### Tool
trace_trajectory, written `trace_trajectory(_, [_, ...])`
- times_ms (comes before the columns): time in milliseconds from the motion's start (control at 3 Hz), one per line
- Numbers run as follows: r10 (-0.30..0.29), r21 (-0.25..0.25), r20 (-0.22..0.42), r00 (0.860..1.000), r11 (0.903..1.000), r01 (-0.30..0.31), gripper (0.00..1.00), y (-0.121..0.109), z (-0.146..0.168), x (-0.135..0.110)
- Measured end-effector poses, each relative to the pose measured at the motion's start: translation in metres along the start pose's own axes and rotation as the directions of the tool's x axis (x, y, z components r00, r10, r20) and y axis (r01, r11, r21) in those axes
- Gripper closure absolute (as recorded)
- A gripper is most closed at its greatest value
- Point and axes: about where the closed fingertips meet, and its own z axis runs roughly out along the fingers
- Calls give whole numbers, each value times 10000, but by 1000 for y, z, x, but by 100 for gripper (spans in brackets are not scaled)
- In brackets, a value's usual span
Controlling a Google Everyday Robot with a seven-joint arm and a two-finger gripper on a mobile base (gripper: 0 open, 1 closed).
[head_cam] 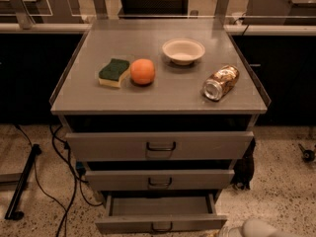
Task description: Close bottom drawer
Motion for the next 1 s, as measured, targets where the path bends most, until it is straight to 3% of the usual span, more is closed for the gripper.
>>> trace_trajectory(333, [-196,239,321,9993,9995,189,100,-10,16,-2])
trace_trajectory(667, [-512,903,870,9949,9950,433,100,-23,29,-8])
trace_trajectory(1000, [-942,1923,1616,9823,9794,623,100,-45,42,-20])
